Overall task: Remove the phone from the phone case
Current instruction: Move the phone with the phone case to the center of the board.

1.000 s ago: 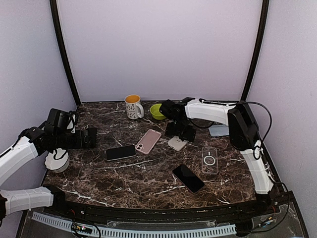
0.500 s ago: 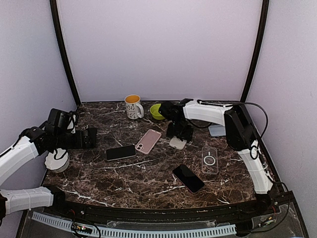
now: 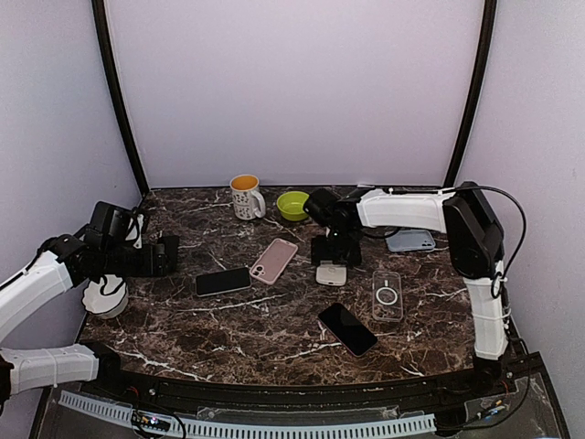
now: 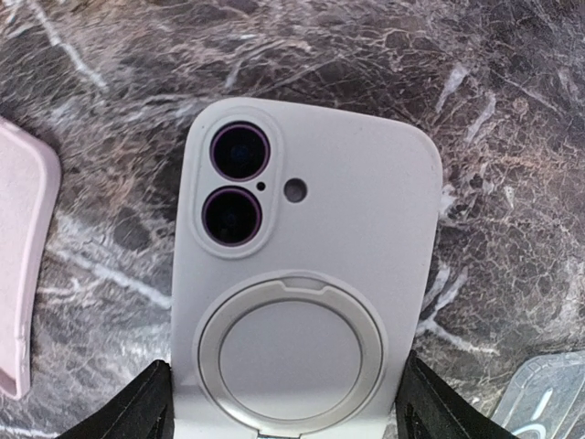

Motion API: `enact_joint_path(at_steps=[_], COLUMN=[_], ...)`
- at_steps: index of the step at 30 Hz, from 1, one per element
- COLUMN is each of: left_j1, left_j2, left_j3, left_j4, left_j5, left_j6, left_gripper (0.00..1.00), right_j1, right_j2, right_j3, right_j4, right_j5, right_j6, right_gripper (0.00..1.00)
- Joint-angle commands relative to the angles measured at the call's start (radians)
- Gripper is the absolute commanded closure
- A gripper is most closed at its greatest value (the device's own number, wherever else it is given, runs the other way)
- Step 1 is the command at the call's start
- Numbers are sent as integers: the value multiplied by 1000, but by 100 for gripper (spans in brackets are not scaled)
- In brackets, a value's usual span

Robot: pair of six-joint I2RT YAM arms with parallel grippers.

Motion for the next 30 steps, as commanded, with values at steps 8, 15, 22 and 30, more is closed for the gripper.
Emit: enact_joint_path(at_steps=[8,15,22,30], left_j1=[1,1,1,1], left_j2=[-63,-67,-64,-59], left_j3=[-49,-49,-47,-46], left_j4=[89,96,90,86], left_j5=[163,187,182,175], left_j6=[62,69,72,72], left_gripper=[18,18,19,19], right_j1=[35,89,125,142], right_j2=[-198,-128,-25,-5], right_j3=[-198,-173,-87,-68], right_j4=[253,202,104,51], right_j5=[-169,-162,-68,-26], right_j6=[-183,-266,-255,-158], right_gripper=[44,42,30,1])
